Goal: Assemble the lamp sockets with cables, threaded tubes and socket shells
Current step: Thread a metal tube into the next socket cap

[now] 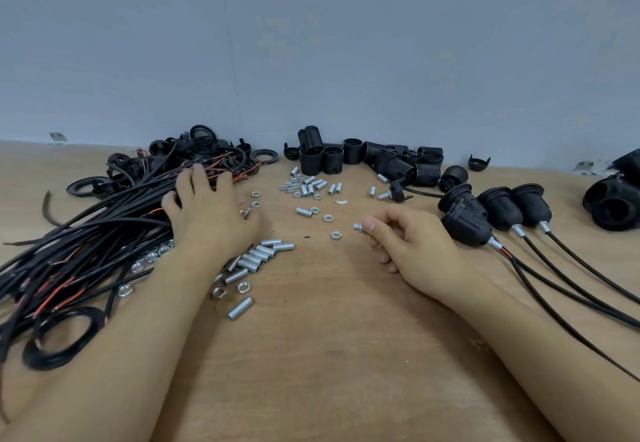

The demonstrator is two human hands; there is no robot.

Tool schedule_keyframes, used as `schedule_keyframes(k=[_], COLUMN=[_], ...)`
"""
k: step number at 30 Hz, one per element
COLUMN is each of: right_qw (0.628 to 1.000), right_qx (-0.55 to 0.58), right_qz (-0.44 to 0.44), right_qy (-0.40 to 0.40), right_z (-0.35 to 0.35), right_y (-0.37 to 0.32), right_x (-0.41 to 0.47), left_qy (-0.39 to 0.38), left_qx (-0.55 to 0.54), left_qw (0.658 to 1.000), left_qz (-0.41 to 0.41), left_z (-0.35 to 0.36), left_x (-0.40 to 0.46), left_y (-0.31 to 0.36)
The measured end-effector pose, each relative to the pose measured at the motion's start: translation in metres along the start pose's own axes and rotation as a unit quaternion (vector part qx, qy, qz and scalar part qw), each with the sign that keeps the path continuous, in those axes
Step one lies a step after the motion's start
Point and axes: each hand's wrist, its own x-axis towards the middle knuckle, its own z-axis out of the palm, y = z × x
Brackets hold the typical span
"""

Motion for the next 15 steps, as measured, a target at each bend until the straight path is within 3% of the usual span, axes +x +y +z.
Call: schedule_keyframes(k=[3,15], right_qw=[1.000,0.999], right_qx=[-0.007,-0.032], right_qz=[-0.005,-0.025], right_qy=[-0.007,-0.021], right_z=[0.000,0.000], right_y=[0.000,0.005], right_x=[0.000,0.002], left_qy=[0.008,0.101], left_qx=[0.035,0.050], left_qw=[0.998,0.993], left_qz=[-0.043,-0.026], left_z=[0.000,0.003], left_x=[0.011,0.023], left_y=[-0.015,-0.018])
